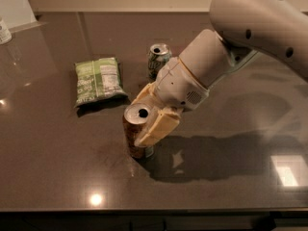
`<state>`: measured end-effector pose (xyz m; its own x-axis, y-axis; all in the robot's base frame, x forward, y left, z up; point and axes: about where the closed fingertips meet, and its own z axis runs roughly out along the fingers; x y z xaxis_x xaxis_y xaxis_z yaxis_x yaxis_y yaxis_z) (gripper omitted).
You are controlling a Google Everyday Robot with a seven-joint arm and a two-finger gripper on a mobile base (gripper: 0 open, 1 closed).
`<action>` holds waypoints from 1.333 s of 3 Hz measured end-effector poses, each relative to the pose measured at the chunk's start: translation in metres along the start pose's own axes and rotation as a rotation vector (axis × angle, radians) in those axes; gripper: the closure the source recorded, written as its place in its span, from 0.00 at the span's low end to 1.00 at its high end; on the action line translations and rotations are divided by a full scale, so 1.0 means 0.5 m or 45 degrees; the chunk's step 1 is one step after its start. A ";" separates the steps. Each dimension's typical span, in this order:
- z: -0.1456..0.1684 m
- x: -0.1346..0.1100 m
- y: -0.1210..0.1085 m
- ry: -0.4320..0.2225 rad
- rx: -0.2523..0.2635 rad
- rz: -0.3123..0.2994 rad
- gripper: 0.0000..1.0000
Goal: Pick orange can
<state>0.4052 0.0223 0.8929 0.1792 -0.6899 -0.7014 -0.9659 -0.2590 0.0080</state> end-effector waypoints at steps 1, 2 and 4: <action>-0.021 -0.008 -0.001 0.002 0.004 0.024 0.87; -0.074 -0.025 -0.016 0.002 0.032 0.066 1.00; -0.259 -0.139 -0.061 -0.069 0.189 0.031 1.00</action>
Offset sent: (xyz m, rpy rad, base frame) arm 0.0312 -0.0314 0.0711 -0.0028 0.0249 -0.1163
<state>0.4465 -0.0093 1.0336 0.1491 -0.6561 -0.7398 -0.9875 -0.1374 -0.0771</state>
